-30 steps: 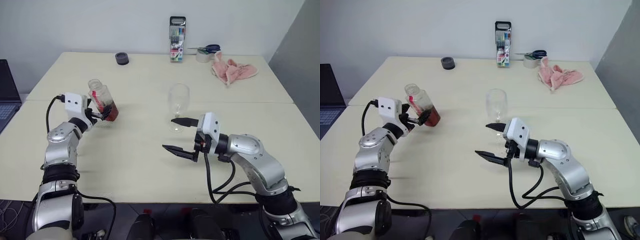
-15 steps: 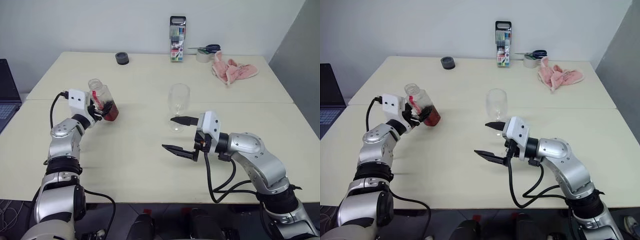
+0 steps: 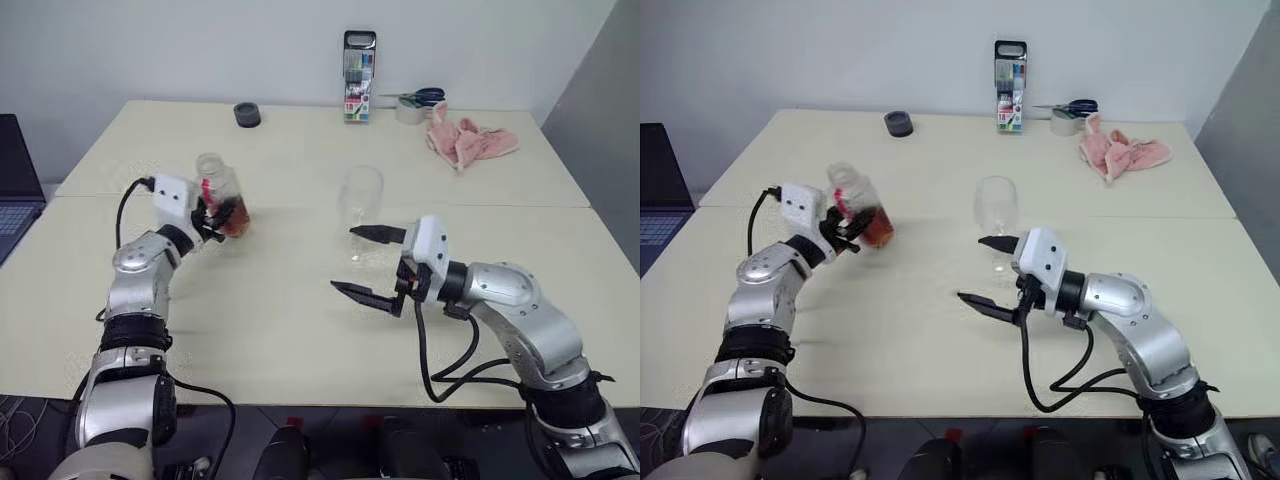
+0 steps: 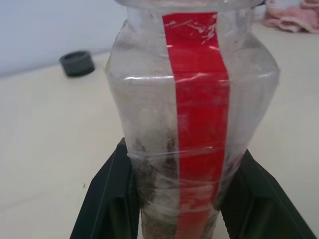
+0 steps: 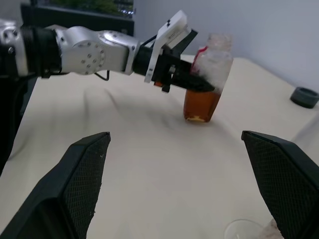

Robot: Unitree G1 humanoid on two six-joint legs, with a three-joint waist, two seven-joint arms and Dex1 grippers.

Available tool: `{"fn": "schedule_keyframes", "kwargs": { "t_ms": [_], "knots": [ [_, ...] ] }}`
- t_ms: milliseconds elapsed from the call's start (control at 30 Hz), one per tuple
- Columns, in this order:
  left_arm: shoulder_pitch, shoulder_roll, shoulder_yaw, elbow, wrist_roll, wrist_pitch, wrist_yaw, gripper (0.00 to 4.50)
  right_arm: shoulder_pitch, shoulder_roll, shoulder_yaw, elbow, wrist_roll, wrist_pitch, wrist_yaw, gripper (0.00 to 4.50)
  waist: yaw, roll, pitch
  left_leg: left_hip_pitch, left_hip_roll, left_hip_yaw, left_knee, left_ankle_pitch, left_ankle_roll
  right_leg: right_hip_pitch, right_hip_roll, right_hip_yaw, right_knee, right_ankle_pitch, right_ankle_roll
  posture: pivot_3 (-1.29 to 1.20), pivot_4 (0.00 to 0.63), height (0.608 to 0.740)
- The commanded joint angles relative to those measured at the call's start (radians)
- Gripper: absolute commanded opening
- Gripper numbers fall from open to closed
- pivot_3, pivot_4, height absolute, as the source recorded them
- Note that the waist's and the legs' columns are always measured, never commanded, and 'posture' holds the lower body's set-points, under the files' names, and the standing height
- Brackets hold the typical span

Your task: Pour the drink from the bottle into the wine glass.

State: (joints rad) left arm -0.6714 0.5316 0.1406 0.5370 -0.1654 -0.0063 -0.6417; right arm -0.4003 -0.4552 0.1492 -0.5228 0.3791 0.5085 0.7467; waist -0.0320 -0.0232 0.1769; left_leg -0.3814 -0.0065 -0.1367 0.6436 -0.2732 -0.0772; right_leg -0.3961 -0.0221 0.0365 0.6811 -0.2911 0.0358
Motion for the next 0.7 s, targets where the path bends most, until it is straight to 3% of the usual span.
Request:
{"fn": "schedule_keyframes", "kwargs": {
  "t_ms": [33, 400, 700],
  "knots": [
    [-0.057, -0.018, -0.072, -0.204, 0.045, 0.011, 0.013, 1.68, 0.016, 0.010, -0.074, -0.102, 0.039, 0.032, -0.077, 4.50, 0.005, 0.000, 0.000, -0.002, 0.000, 0.000, 0.001, 0.000, 0.000, -0.001, 0.000, 0.000, 0.000, 0.000, 0.000, 0.00, 0.150, 0.740],
    [-0.194, 0.011, -0.229, -0.169, 0.261, -0.176, 0.027, 1.68, -0.005, 0.021, -0.145, -0.103, 0.108, 0.159, -0.198, 4.50, -0.005, 0.000, 0.000, -0.002, -0.001, 0.004, 0.000, -0.001, 0.002, -0.004, 0.001, 0.003, 0.001, 0.001, 0.001, 0.00, 0.150, 0.740],
    [-0.330, 0.023, -0.319, 0.051, 0.453, -0.453, 0.141, 1.68, -0.010, 0.034, -0.141, -0.089, 0.090, 0.198, -0.268, 4.50, -0.001, 0.000, 0.000, -0.004, -0.001, 0.004, 0.001, -0.002, 0.003, -0.006, 0.000, 0.003, 0.001, 0.001, 0.001, 0.00, 0.150, 0.740]
  ]
}}
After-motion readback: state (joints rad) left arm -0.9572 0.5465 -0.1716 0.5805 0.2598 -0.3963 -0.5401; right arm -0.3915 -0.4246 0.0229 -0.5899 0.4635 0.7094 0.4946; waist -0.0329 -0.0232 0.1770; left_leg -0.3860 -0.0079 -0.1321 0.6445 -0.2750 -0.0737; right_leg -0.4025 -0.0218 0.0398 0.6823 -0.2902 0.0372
